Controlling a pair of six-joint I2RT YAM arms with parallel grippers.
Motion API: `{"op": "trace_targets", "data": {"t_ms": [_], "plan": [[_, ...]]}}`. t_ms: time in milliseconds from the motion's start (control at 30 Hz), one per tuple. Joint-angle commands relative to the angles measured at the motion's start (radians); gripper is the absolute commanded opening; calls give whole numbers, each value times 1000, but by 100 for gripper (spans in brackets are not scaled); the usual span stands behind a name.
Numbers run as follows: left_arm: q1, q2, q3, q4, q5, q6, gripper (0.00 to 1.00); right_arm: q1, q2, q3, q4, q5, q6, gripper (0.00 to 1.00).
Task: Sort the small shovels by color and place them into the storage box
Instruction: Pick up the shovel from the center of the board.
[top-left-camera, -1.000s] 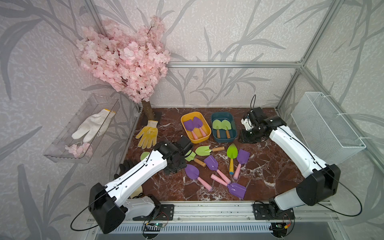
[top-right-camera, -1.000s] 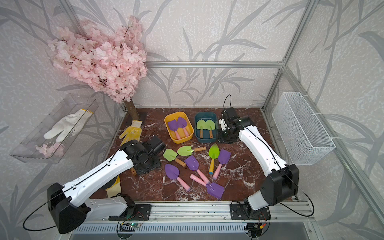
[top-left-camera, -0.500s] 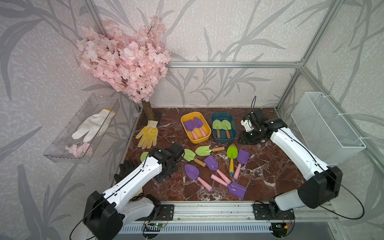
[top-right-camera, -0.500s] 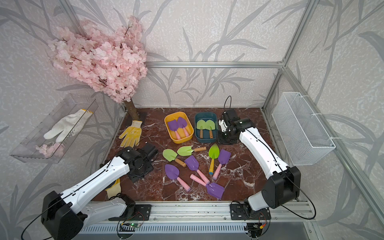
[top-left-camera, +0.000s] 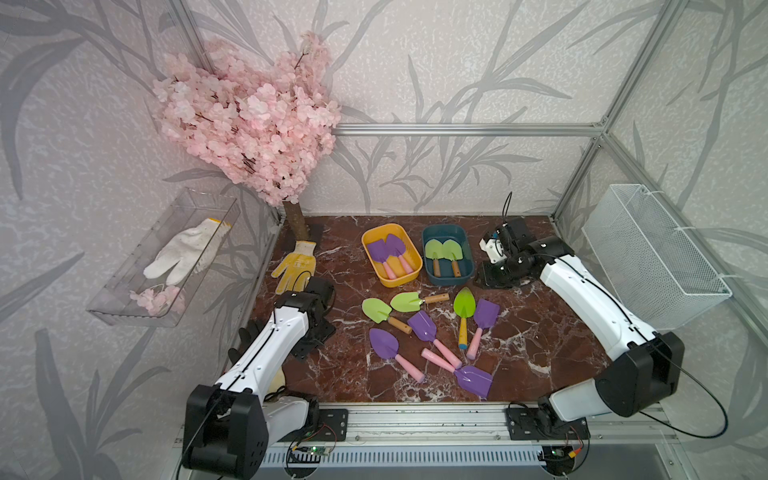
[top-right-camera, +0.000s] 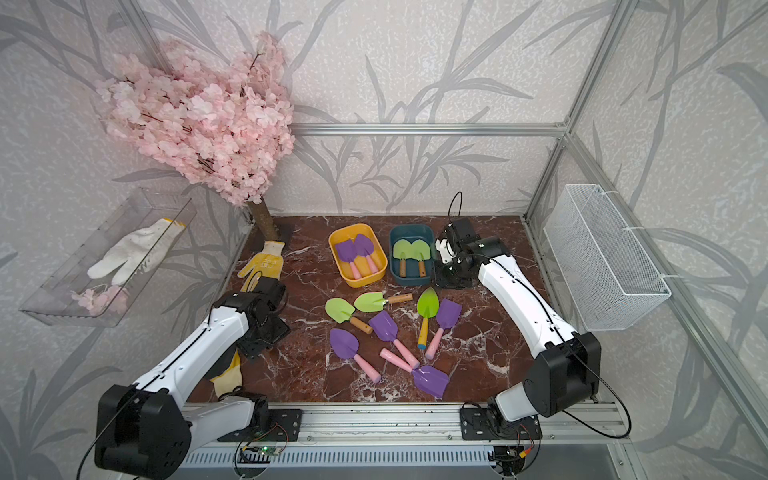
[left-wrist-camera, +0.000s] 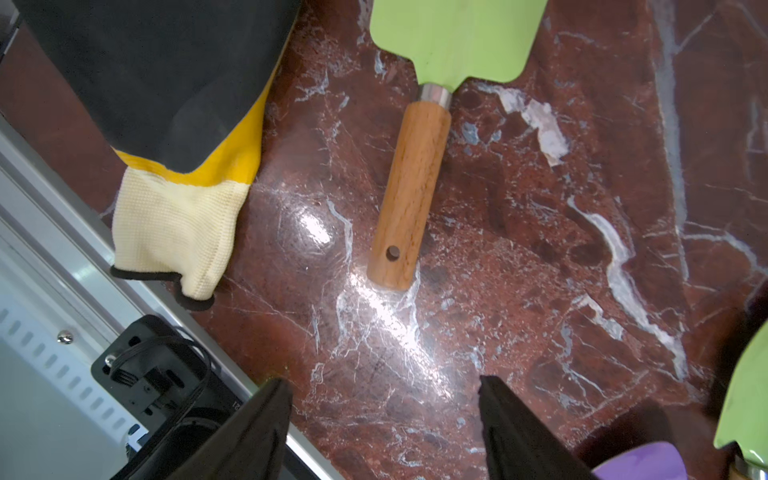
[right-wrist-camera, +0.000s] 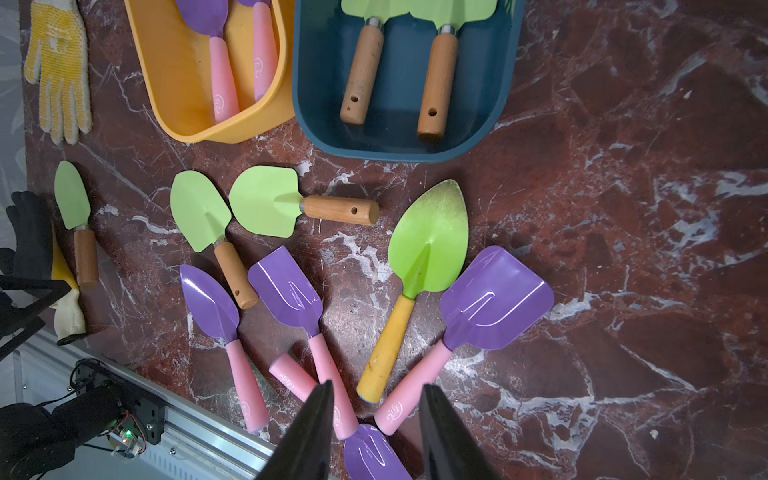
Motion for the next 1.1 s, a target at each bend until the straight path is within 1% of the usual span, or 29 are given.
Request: {"op": "trace_targets", "data": {"t_ms": [0, 100, 233, 367, 633, 833, 967, 1067], "plan": [[51, 38, 32, -16, 2, 101, 76, -8, -1, -10, 19, -23, -8, 39], [83, 66, 29, 5, 31, 139, 76, -9, 1, -13, 24, -28, -7, 39], [103, 98, 21, 52, 60, 191, 76, -12, 3, -19, 28, -26, -5, 39], [126, 155, 32, 62, 73, 251, 76, -15, 6, -18, 25, -28, -13, 39], [190, 203, 9, 141, 104, 282, 74, -16, 11, -13, 20, -24, -17, 39], [208, 254, 16, 170, 106, 320, 73, -17, 22, -12, 22, -20, -18, 39], [216, 283, 26, 178, 101, 344, 71, -20, 32, -2, 18, -18, -20, 39], [224, 296, 29, 182, 97, 352, 65, -20, 39, -2, 19, -20, -19, 39]]}}
